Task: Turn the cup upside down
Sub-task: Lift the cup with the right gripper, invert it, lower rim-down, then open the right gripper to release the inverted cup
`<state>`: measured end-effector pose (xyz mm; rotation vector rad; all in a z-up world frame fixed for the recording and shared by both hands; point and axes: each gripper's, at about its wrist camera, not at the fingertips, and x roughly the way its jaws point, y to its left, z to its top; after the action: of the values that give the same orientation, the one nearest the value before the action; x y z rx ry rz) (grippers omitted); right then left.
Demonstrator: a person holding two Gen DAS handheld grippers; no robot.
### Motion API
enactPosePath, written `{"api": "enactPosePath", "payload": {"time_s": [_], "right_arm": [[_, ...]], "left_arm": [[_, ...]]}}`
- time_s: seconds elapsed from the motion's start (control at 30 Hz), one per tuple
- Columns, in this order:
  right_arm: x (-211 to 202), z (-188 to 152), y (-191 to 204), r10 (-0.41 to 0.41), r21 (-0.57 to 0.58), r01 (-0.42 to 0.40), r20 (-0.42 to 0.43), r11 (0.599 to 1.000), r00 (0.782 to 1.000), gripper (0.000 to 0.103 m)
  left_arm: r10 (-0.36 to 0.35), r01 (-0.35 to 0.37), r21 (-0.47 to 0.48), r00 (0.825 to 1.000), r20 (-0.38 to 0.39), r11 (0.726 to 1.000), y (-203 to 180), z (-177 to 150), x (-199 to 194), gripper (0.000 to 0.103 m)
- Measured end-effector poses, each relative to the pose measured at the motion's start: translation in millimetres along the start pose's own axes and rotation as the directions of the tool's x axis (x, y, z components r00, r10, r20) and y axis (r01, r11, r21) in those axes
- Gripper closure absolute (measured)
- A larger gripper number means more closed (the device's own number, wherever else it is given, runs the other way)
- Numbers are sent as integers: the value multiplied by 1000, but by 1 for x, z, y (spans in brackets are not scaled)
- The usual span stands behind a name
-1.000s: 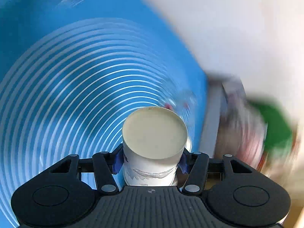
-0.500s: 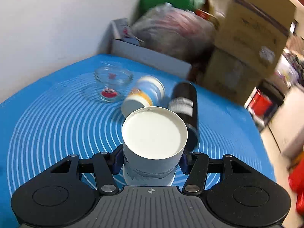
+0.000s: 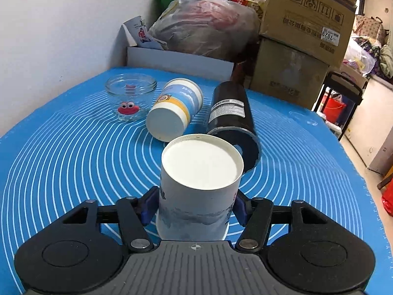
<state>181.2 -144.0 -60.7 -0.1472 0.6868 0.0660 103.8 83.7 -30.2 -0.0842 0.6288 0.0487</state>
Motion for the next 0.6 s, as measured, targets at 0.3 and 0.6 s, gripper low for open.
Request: {"api": "enactPosePath", "payload": {"time_s": [0.3, 0.6], "right_arm": [[-19, 2, 0, 33, 5, -33, 49, 999, 998, 1], [-75, -8, -21, 73, 44, -76, 74, 996, 995, 0]], "left_arm": [[-16, 16, 10, 1000, 15, 1000, -9, -1, -7, 9], [-44, 42, 40, 998, 37, 998, -27, -4, -30, 8]]}}
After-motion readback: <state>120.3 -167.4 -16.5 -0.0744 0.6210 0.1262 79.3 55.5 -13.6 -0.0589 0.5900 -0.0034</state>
